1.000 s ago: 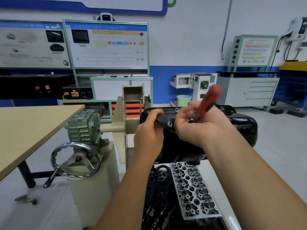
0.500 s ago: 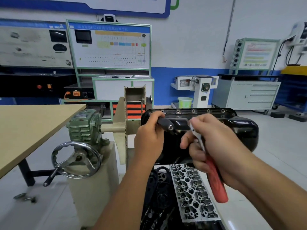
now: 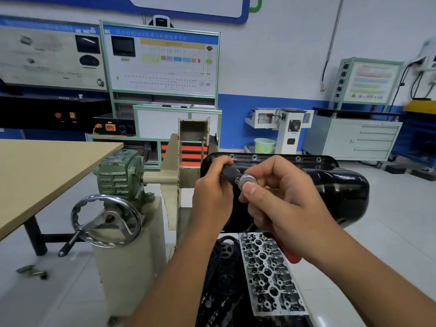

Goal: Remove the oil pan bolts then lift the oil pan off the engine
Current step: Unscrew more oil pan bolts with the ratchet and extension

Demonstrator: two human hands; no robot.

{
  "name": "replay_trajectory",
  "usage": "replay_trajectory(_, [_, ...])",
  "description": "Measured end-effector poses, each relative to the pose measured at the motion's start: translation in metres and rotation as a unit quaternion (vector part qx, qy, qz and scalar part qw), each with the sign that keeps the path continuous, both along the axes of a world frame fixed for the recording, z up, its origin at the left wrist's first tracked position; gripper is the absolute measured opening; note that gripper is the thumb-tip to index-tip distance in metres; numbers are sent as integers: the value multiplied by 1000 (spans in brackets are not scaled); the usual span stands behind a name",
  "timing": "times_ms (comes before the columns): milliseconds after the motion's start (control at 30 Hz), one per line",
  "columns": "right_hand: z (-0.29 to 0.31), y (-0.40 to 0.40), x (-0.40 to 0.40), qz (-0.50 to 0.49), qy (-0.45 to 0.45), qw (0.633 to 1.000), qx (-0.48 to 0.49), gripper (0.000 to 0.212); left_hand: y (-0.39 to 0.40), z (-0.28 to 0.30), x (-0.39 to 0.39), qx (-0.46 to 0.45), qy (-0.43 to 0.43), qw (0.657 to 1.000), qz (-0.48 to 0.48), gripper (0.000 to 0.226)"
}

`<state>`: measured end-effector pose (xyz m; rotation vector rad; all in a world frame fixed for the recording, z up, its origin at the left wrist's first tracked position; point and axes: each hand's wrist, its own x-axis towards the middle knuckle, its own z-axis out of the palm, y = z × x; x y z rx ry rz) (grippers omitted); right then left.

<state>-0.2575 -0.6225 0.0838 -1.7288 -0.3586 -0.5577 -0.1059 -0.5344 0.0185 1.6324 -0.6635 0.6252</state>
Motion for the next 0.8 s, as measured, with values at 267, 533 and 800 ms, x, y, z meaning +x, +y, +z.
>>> replay_trajectory(267, [-1, 1, 5, 41, -9, 997, 63, 15, -2, 0, -1, -36, 18, 999, -35, 45])
replay_trajectory(533, [-2, 0, 15, 58, -13, 997, 54, 20, -1, 1, 1, -51, 15, 997, -52, 45])
replay_trajectory(800, [9, -14, 19, 54, -14, 992, -117, 22, 8, 5, 6, -18, -18, 999, -32, 40])
